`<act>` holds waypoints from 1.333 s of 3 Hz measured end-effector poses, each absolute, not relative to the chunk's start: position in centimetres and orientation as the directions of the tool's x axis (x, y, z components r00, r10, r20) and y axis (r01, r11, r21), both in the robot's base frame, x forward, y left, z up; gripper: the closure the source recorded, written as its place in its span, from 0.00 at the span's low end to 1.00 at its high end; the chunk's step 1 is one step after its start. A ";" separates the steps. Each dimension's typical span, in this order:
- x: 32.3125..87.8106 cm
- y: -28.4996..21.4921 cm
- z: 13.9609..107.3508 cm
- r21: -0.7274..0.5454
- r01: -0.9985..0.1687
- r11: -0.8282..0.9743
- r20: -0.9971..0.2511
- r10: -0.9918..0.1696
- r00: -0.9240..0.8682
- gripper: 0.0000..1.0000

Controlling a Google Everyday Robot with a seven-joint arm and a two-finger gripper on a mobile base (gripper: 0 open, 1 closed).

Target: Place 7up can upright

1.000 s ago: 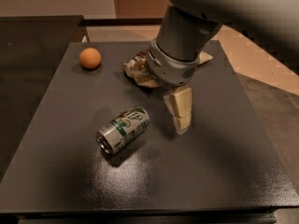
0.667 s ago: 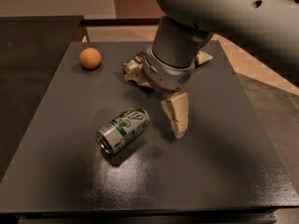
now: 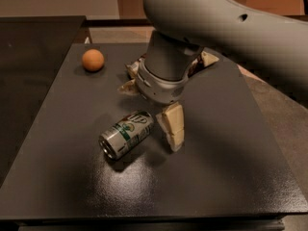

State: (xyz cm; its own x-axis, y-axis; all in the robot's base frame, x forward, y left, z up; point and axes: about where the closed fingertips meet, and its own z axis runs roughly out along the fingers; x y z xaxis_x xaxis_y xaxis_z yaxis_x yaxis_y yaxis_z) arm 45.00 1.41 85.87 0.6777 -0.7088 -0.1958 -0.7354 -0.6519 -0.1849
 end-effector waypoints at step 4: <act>43.9 4.3 85.0 -0.181 -0.679 -0.711 -0.166 -0.659 0.734 0.40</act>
Offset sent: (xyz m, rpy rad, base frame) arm -0.0154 0.0379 -0.0078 -0.0097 0.0039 0.0898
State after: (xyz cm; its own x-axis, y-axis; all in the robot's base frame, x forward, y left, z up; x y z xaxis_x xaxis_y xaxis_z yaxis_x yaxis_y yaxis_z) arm 43.92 4.30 85.04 0.7337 -0.6589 -0.1657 -0.6795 -0.7110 -0.1813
